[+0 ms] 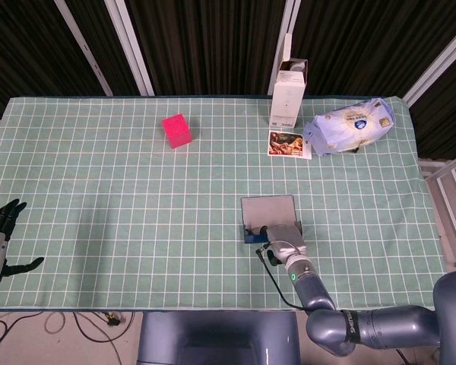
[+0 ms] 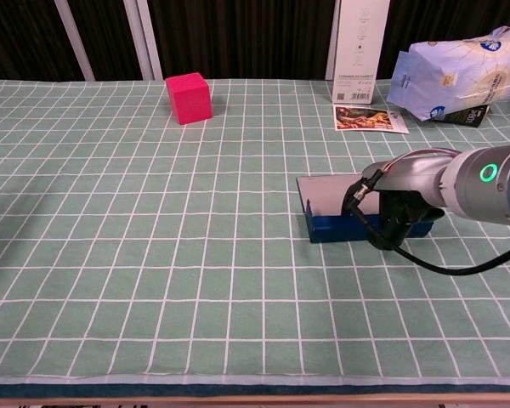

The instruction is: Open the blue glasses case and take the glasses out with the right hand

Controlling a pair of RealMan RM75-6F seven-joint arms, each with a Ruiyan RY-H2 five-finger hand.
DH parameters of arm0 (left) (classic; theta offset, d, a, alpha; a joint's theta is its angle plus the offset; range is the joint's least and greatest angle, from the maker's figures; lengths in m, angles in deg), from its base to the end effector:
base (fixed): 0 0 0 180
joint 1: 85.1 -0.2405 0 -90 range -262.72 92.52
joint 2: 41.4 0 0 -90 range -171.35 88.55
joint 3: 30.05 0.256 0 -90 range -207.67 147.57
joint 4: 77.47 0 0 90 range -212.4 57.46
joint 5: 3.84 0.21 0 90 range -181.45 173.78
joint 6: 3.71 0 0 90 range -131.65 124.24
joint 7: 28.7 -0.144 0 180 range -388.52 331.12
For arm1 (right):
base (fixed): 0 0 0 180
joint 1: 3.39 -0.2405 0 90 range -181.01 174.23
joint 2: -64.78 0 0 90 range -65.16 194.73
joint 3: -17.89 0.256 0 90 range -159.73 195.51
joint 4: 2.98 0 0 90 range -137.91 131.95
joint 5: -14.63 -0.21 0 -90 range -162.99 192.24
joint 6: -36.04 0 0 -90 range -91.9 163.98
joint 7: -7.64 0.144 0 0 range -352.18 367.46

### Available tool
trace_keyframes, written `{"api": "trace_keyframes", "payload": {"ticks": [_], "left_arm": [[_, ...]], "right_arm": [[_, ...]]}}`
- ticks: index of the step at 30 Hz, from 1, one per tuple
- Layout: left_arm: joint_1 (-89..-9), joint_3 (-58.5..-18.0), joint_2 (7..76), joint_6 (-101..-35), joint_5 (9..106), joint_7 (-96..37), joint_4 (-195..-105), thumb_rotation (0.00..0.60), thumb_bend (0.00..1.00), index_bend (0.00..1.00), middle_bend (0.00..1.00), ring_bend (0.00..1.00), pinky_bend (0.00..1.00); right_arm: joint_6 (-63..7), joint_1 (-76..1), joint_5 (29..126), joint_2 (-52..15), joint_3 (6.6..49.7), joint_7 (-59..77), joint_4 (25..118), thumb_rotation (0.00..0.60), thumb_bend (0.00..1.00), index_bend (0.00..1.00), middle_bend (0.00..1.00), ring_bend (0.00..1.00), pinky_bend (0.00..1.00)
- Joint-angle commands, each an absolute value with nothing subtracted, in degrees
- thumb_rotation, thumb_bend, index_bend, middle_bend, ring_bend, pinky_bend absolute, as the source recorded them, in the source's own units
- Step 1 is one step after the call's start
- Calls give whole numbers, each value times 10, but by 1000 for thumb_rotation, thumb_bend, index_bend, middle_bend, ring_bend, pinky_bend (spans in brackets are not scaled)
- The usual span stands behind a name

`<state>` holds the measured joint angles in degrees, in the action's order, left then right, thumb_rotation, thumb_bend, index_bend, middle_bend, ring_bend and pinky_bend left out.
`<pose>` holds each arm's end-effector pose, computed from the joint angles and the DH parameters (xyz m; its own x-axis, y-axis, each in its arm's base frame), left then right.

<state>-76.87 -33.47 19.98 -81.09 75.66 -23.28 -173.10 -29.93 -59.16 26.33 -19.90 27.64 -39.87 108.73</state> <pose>-0.3131 0.1993 0.1585 0.2795 0.1004 0.9549 0.9568 0.0538 -0.2857 -0.1064 -0.2926 -0.0211 0.4037 -0.6103 0.6816 -0.8998 -0.1300 0.4165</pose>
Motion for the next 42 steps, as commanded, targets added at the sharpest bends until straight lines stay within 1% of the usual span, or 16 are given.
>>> {"api": "trace_keyframes", "payload": {"ticks": [1,6,12,18,25,33,42], "left_arm": [[-769,-335,200,-811,757,-231,-1731,600,0,0,0,0,0],[-769,-335,199,-811,757,-229,-1732,600,0,0,0,0,0],[-770,-334,198,-811,758,-227,-1734,600,0,0,0,0,0],[-771,-334,198,-814,760,-226,-1736,600,0,0,0,0,0],[-772,-334,196,-815,760,-223,-1738,600,0,0,0,0,0],[-773,-335,195,-816,757,-222,-1740,600,0,0,0,0,0],[-774,-337,194,-818,754,-219,-1740,600,0,0,0,0,0]], "right_arm": [[-303,-597,254,-190,268,-407,1110,600,574,330,953,1000,933],[-319,-611,213,-166,257,-433,1148,600,575,388,952,1000,933],[-379,-636,145,-143,231,-494,1179,600,573,430,952,1000,933],[-413,-652,57,-130,223,-541,1163,600,574,431,952,1000,933],[-414,-658,-16,-121,218,-588,1127,600,573,431,953,1000,933],[-421,-655,-36,-124,221,-615,1086,600,574,388,952,1000,933],[-406,-646,-56,-140,234,-636,1021,600,574,320,952,1000,933]]}}
